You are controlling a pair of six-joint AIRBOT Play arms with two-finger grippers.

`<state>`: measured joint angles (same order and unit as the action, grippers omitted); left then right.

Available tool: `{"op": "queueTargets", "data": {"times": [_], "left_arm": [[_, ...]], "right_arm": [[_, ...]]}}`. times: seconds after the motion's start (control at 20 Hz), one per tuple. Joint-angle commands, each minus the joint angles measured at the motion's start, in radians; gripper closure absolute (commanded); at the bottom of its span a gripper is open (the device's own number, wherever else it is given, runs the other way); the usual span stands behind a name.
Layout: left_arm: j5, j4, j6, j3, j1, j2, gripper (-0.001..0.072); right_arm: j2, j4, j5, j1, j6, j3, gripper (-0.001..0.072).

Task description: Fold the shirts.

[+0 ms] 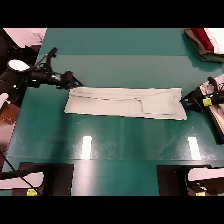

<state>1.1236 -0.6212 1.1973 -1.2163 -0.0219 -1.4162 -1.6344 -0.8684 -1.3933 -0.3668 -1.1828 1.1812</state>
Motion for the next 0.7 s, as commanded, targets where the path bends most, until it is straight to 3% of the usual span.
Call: {"op": "queueTargets", "data": {"times": [0.0,0.15,0.25,0.3,0.35,0.4,0.45,0.55,0.65], "left_arm": [[-0.068,-0.001,0.0,-0.001,-0.11,-0.001,0.0681],[-0.074,-0.014,0.042,-0.001,-0.157,-0.001,0.0681],[-0.082,-0.073,0.071,-0.001,-0.193,-0.001,0.0682],[-0.102,-0.113,0.096,-0.001,-0.217,-0.001,0.0682],[-0.122,-0.14,0.124,-0.002,-0.239,-0.005,0.0682],[-0.142,-0.143,0.142,-0.001,-0.262,-0.014,0.0682],[-0.163,-0.142,0.142,-0.002,-0.285,-0.027,0.0682],[-0.216,-0.137,0.145,-0.01,-0.33,-0.071,0.0681],[-0.245,-0.134,0.162,-0.046,-0.366,-0.132,0.0682]], "right_arm": [[-0.064,0.081,-0.006,0.007,0.08,-0.021,0.0014],[-0.076,0.117,-0.01,0.054,0.113,-0.02,0.002],[-0.076,0.113,0.007,0.088,0.14,-0.013,0.0161],[-0.076,0.113,0.009,0.099,0.146,-0.003,0.0164],[-0.076,0.113,0.005,0.106,0.145,0.011,0.0228],[-0.076,0.114,-0.002,0.108,0.145,0.029,0.046],[-0.076,0.116,-0.019,0.109,0.145,0.049,0.0631],[-0.076,0.117,-0.083,0.109,0.145,0.097,0.0698],[-0.063,0.118,-0.148,0.109,0.12,0.136,0.0699]]}}
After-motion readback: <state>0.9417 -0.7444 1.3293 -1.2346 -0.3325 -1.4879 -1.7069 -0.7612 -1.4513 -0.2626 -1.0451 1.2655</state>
